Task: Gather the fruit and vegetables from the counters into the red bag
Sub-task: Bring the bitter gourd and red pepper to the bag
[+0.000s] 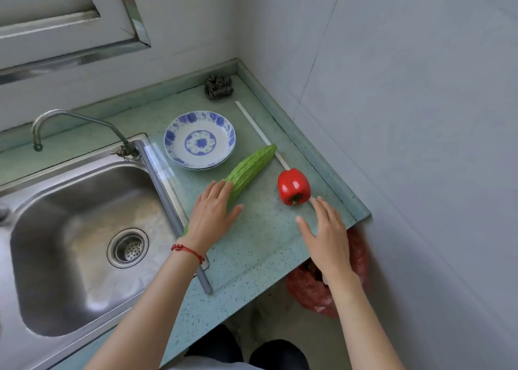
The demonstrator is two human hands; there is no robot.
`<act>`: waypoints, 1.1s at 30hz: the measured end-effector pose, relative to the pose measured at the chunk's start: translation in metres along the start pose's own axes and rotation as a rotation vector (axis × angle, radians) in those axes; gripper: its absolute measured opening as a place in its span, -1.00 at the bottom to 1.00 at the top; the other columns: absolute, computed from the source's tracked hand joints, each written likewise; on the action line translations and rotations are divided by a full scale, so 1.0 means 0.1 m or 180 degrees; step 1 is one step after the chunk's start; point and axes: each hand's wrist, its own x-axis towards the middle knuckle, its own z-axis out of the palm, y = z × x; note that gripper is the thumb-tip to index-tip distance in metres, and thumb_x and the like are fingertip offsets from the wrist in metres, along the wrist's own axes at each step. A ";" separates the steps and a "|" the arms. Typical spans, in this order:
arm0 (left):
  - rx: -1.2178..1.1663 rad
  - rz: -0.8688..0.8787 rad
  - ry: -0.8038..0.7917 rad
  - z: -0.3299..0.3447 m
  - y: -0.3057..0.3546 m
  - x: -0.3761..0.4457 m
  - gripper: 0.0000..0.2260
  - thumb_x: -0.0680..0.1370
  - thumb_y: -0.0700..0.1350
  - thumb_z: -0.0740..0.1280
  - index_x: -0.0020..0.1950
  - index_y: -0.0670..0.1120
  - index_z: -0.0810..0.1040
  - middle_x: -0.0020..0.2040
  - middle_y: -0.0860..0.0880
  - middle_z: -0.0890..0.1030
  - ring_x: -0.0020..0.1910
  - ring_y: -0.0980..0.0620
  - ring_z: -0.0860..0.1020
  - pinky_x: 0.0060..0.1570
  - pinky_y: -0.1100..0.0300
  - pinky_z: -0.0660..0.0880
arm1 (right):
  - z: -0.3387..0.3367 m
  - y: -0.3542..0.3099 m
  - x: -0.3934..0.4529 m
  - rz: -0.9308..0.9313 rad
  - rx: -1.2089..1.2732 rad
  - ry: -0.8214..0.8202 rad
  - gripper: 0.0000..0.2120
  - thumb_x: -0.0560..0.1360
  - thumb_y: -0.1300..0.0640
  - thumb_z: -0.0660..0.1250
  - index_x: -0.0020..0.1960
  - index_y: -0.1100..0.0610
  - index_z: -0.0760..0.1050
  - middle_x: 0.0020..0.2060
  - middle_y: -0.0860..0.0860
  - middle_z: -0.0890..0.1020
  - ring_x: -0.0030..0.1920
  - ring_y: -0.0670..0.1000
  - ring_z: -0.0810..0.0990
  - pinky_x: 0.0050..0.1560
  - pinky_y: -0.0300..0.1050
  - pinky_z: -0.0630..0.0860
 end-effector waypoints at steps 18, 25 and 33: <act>-0.1681 -0.1342 -0.0051 -0.04 0.00 0.34 -0.73 0.42 -0.03 0.43 0.04 -0.16 0.60 -0.16 -0.10 0.59 -0.18 -0.05 0.52 -0.10 0.04 0.48 | 0.00 0.04 0.42 0.0235 0.0529 -0.0061 -0.45 0.53 -0.08 0.22 0.44 0.14 0.24 0.44 0.07 0.30 0.45 0.03 0.21 0.40 -0.07 0.17; -0.2778 -0.1675 -0.0174 -0.17 0.04 -0.02 -0.86 0.41 -0.06 0.45 -0.09 -0.07 0.60 -0.25 -0.11 0.65 -0.36 -0.02 0.58 -0.28 0.15 0.53 | 0.09 -0.15 0.72 0.0791 0.0976 -0.0013 -0.39 0.48 -0.14 0.28 0.42 0.14 0.27 0.37 0.10 0.40 0.36 0.09 0.36 0.29 0.00 0.31; -0.3181 -0.1815 -0.0081 -0.19 -0.05 -0.26 -0.90 0.41 -0.06 0.44 -0.12 -0.03 0.62 -0.24 -0.09 0.67 -0.32 -0.03 0.59 -0.21 0.07 0.56 | 0.23 -0.19 0.84 0.1186 0.1332 -0.0229 -0.45 0.41 -0.10 0.39 0.29 0.17 0.42 0.14 0.10 0.57 0.06 0.06 0.53 0.02 -0.11 0.42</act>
